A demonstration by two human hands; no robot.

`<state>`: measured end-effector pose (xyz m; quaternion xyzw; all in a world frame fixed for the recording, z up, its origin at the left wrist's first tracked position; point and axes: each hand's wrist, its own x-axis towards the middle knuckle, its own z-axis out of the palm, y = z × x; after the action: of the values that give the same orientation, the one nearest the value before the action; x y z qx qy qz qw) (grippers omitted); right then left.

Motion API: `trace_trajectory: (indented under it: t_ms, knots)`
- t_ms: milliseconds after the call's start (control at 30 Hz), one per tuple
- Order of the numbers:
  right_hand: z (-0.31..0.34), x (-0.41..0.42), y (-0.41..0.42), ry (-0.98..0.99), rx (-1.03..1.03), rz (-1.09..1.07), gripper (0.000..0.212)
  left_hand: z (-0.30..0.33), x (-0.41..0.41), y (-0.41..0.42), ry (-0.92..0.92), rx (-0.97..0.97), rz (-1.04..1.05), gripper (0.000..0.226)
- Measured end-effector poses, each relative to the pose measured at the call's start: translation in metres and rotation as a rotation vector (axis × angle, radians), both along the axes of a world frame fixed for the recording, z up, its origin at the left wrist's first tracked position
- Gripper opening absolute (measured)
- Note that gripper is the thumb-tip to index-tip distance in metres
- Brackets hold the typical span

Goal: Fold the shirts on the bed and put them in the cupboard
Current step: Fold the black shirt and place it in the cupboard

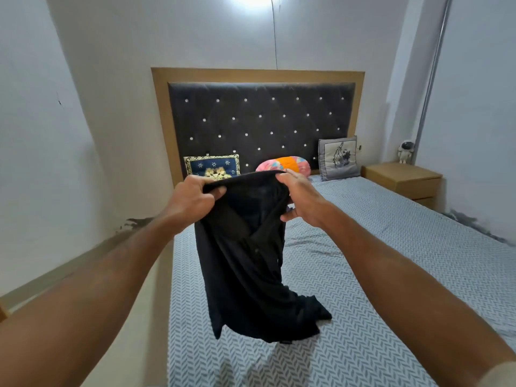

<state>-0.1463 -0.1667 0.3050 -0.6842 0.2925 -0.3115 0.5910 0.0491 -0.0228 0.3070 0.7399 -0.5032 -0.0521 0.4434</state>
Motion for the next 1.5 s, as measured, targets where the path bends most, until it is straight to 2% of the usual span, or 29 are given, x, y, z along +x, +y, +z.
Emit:
trace_trajectory:
  t_ms: [67, 133, 233, 300, 367, 467, 567, 600, 667, 767, 833, 900, 967, 1067, 1133, 1200, 1267, 1300, 1333, 1400, 1467, 1500]
  knots:
    - [0.0, 0.003, 0.002, -0.004, 0.011, 0.062, 0.03, 0.014, 0.001, 0.006, 0.051, -0.072, 0.048, 0.015]
    - [-0.005, 0.004, 0.002, -0.003, -0.01, 0.158, 0.048, 0.027, 0.003, 0.013, 0.218, -0.178, 0.055, 0.015]
    - [-0.009, 0.0, 0.0, 0.134, -0.245, 0.365, 0.062, 0.034, 0.004, 0.025, 0.359, -0.222, 0.03, 0.019]
    - [-0.004, -0.001, 0.007, 0.367, -0.498, 0.439, 0.054, 0.037, 0.004, 0.028, 0.384, -0.231, 0.003, 0.021]
    - [0.0, 0.005, 0.011, 0.493, -0.649, 0.389, 0.037, 0.038, 0.004, 0.034, 0.382, -0.207, -0.006, 0.02]
    - [0.007, 0.011, 0.004, 0.388, -0.573, 0.184, 0.012, 0.038, 0.013, 0.045, 0.185, -0.052, -0.037, 0.018]
    - [0.023, 0.006, -0.004, 0.204, -0.45, 0.046, 0.021, 0.045, 0.02, 0.057, 0.083, 0.171, -0.186, 0.063]
    - [0.028, 0.006, -0.005, 0.158, -0.419, 0.027, 0.024, 0.048, 0.019, 0.057, 0.077, 0.234, -0.225, 0.068]
    - [0.032, 0.005, -0.009, 0.153, -0.455, -0.013, 0.031, 0.051, 0.016, 0.053, 0.046, 0.315, -0.217, 0.054]
    - [0.034, -0.004, -0.017, 0.233, -0.645, -0.099, 0.053, 0.051, 0.018, 0.045, 0.041, 0.256, -0.081, 0.016]
    - [0.038, -0.018, -0.021, 0.303, -0.725, -0.033, 0.044, 0.048, 0.021, 0.048, 0.089, 0.245, -0.037, 0.017]
    - [0.042, -0.036, -0.014, 0.493, -0.753, 0.121, 0.018, 0.042, 0.025, 0.05, 0.184, 0.257, -0.035, 0.021]
    - [0.046, -0.047, -0.014, 0.616, -0.756, 0.19, 0.014, 0.039, 0.02, 0.048, 0.311, 0.22, -0.006, 0.02]
    - [0.049, -0.051, -0.027, 0.534, -0.63, 0.008, 0.023, 0.033, 0.011, 0.043, 0.402, 0.16, -0.041, 0.019]
    - [0.053, -0.057, -0.031, 0.496, -0.574, -0.106, 0.034, 0.033, 0.012, 0.044, 0.265, 0.202, -0.169, 0.04]
    - [0.055, -0.065, -0.033, 0.525, -0.583, -0.165, 0.044, 0.033, 0.013, 0.045, -0.114, 0.356, -0.201, 0.05]
    - [0.054, -0.072, -0.034, 0.567, -0.577, -0.196, 0.05, 0.026, 0.015, 0.037, -0.488, 0.371, -0.098, 0.033]
    - [0.053, -0.074, -0.034, 0.577, -0.566, -0.204, 0.053, 0.024, 0.015, 0.034, -0.521, 0.299, -0.038, 0.019]
    - [0.051, -0.077, -0.035, 0.586, -0.554, -0.214, 0.054, 0.022, 0.013, 0.032, -0.448, 0.229, 0.023, 0.017]
    - [0.05, -0.083, -0.033, 0.572, -0.566, -0.259, 0.047, 0.018, 0.011, 0.026, -0.114, 0.126, 0.084, 0.029]
    - [0.049, -0.086, -0.032, 0.509, -0.563, -0.293, 0.026, 0.017, 0.011, 0.023, 0.149, 0.008, 0.129, 0.035]
    - [0.048, -0.088, -0.032, 0.47, -0.532, -0.296, 0.016, 0.018, 0.01, 0.023, 0.19, -0.023, 0.154, 0.036]
